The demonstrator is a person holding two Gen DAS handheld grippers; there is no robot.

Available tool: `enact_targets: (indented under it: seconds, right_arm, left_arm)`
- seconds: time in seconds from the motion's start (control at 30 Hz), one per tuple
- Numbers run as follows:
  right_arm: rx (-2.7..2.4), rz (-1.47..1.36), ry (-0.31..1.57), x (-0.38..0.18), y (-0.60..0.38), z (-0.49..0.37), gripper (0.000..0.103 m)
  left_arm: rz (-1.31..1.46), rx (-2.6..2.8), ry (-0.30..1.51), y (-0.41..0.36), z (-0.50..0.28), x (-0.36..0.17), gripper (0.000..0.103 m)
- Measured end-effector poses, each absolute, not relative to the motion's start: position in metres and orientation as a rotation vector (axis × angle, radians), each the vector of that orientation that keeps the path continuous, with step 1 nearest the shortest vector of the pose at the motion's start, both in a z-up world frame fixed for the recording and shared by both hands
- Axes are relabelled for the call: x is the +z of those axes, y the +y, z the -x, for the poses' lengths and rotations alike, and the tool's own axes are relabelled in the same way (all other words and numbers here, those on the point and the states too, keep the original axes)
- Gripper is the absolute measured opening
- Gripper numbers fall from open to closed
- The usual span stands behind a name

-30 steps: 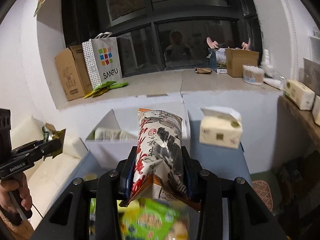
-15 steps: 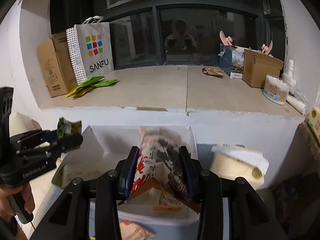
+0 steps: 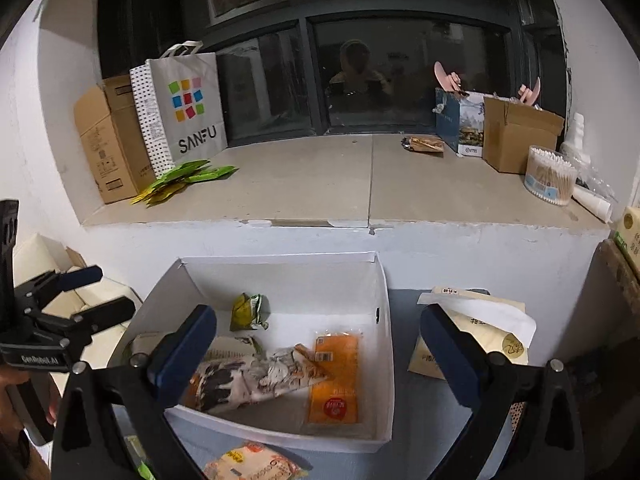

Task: Organize snacks
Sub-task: 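Grasp the green seaweed pack with the right tool while the left tool grasps the green-white stick pack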

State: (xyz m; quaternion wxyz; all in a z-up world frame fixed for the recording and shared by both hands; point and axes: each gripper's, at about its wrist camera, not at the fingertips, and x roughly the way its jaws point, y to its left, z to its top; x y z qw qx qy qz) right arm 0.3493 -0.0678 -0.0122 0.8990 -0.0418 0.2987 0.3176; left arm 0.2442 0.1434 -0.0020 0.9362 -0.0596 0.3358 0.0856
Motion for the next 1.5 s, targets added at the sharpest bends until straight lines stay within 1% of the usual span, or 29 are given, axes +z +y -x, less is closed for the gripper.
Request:
enact_targets:
  seconds: [0.1,0.23,0.5,0.67,0.77,0.9,1.13,1.3,1.5]
  right_arm:
    - [0.69,0.082,0.594,-0.007,-0.076,-0.329,0.103]
    - [0.766,0.072,0.548,-0.005,-0.095,-0.289,0.103]
    - [0.824,0.036,0.566,-0.027,-0.143,-0.214,0.103]
    - [0.787,0.023,0.604,-0.051,-0.168,-0.176,0.103]
    - [0.74,-0.011,0.638,-0.068,-0.183,-0.152,0.103]
    - [0.649,-0.056,0.715,-0.095,-0.198,-0.128,0.103]
    - [0.607,-0.044,0.854,-0.129,-0.184,-0.119,0.103]
    - [0.628,0.021,0.856,-0.132,-0.159,-0.117,0.103]
    - [0.56,0.119,0.907,-0.146,-0.136,-0.124,0.103]
  left_arm:
    - [0.104,0.136,0.662,0.133,-0.22,0.005,0.103]
    - [0.021,0.109,0.575,0.109,-0.174,0.012,0.103]
    - [0.03,0.091,0.462,0.078,-0.08,-0.007,0.103]
    - [0.096,0.072,0.548,0.064,-0.044,-0.032,0.103]
    - [0.199,0.076,0.597,0.062,-0.024,-0.052,0.103]
    - [0.263,0.128,0.584,0.058,0.011,-0.072,0.103]
    - [0.322,0.127,0.578,0.064,0.029,-0.08,0.103]
    - [0.281,0.121,0.575,0.058,0.028,-0.077,0.103]
    - [0.259,0.105,0.599,0.053,0.027,-0.083,0.103]
